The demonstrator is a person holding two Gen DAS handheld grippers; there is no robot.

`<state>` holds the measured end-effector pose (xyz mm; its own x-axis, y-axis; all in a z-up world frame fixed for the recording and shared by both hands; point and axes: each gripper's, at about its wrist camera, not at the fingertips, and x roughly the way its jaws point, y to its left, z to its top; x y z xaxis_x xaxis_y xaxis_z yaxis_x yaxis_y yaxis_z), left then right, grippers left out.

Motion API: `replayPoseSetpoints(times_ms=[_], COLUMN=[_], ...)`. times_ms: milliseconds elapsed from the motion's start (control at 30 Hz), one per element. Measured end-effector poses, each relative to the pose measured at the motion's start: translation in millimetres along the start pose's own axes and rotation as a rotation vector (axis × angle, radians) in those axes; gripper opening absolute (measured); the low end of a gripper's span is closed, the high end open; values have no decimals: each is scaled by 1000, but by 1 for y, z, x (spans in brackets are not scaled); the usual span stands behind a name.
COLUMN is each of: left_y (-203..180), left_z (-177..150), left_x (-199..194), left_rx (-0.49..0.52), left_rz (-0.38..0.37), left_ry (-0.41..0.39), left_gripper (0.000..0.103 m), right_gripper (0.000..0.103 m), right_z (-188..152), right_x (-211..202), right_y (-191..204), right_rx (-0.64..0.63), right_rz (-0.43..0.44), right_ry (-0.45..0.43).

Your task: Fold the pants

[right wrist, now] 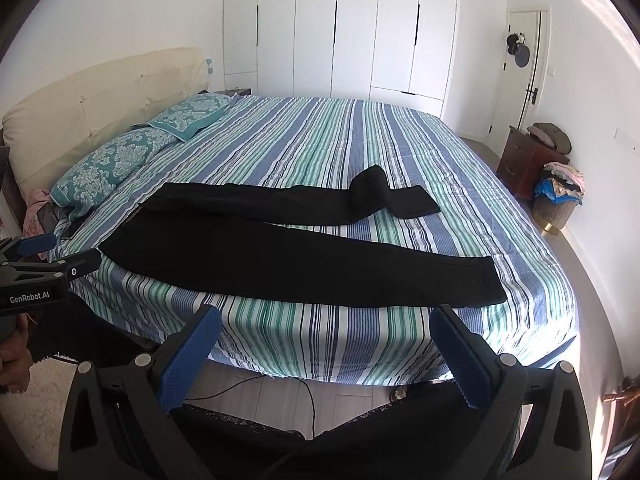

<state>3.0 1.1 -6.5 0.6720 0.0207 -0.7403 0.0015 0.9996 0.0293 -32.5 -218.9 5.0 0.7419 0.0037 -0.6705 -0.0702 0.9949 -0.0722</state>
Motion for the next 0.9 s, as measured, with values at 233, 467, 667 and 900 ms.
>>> replayPoseSetpoints(times_ms=[233,467,667,900], left_y=[7,3,2,1], left_z=[1,3,1,0], left_x=[4,9,13,15], left_rx=[-36,-17,-8,1], left_rz=[2,9,21,33], left_ry=[27,43,59,68], left_gripper=[102,102,102,102], right_gripper=[103,103,103,103], right_z=[1,-1,-1,-1], right_x=[-2,2,3,6], right_y=[3,-1,0,0], right_rx=[-2,15,5,5], right_rz=[4,4,12,15], right_ry=[-15,-2,-3,1])
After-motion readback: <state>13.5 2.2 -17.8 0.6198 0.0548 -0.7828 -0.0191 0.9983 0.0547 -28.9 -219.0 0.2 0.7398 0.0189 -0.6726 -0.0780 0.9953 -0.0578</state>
